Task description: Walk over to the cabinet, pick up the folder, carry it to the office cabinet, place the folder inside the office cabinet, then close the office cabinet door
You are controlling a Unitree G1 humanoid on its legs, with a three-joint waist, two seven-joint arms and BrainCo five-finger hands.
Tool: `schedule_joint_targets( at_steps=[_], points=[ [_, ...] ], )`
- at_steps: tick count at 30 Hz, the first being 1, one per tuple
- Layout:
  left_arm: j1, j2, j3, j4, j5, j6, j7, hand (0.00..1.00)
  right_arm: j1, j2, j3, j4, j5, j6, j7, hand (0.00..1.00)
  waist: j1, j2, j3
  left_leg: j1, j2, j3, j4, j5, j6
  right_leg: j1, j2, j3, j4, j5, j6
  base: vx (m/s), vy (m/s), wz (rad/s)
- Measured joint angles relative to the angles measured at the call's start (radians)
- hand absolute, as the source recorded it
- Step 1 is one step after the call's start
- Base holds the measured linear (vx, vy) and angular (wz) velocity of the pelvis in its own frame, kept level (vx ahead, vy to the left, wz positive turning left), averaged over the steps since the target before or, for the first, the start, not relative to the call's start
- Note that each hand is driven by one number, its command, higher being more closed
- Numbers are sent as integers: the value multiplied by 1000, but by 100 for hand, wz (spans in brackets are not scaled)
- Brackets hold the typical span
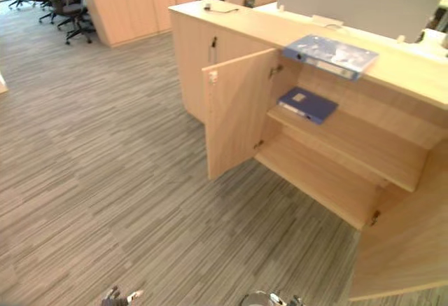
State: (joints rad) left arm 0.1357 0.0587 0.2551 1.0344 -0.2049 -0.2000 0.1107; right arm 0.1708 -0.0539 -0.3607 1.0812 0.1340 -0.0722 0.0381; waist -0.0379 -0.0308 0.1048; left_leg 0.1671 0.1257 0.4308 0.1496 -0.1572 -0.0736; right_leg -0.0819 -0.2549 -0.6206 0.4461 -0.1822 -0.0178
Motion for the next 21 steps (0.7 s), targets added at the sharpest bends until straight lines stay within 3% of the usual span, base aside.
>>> schedule_joint_targets(
  at_steps=[5,8,10,11,12,13,14,16,18,19,21],
  points=[
    [-24,-38,3,-16,15,1,-11,0,47,40,-85,-19,-4,11,0,0,-13,4,0,40,64,30,-31,-8,-54,18,95,7,-36,-44,-6,162,-159,-20],
    [-19,-42,8,-15,16,6,-11,0,69,52,-118,-18,-7,18,0,0,-29,6,-9,63,91,34,-32,-26,-74,39,127,11,-40,-77,0,226,-83,-7],
    [-5,-43,22,-15,16,8,-12,0,77,64,-137,-16,-6,23,-1,0,-28,9,-21,54,127,42,50,-42,-86,56,160,24,-65,-95,3,317,-122,-31],
    [-1,-37,46,-16,16,9,-12,0,76,68,-138,-16,-5,23,-1,0,-27,3,-27,-1,171,29,218,-70,-52,78,183,44,-100,-96,4,338,-177,-62],
    [8,-29,58,-17,14,9,-11,0,73,63,-126,-16,-3,22,-1,0,-22,3,-27,-73,225,-18,431,-71,-19,110,210,70,-128,-90,-7,318,-163,-66],
    [15,-27,62,-17,12,9,-10,0,65,59,-117,-16,-2,22,-1,0,-20,6,-27,-108,249,-54,534,-56,6,128,225,88,-140,-91,-8,323,-73,-76],
    [24,-28,66,-28,-3,9,-9,0,54,46,-90,-15,1,22,-3,0,-8,7,-24,-196,269,-137,733,-68,9,160,246,123,-157,-96,-17,273,12,-71],
    [22,-23,67,-38,-5,7,-8,0,18,30,-62,5,1,22,-4,0,6,9,-20,-300,229,-208,888,-115,12,186,249,186,-171,-98,-19,340,93,-100],
    [22,-25,72,-56,-9,-3,-6,0,-25,23,-40,15,1,21,-5,0,18,6,-4,-373,165,-242,884,-158,18,221,233,247,-184,-95,-15,337,177,-101],
    [19,-30,79,-63,-15,-11,-1,0,-46,21,-29,15,1,18,-10,0,28,3,3,-414,110,-273,826,-178,31,243,207,279,-183,-95,-14,313,300,-98],
    [17,-35,86,-69,-37,-21,11,0,-63,16,11,15,1,13,-11,0,49,-1,7,-443,-1,-399,576,-176,18,246,141,332,-152,-97,9,269,339,-112]
  ],
)
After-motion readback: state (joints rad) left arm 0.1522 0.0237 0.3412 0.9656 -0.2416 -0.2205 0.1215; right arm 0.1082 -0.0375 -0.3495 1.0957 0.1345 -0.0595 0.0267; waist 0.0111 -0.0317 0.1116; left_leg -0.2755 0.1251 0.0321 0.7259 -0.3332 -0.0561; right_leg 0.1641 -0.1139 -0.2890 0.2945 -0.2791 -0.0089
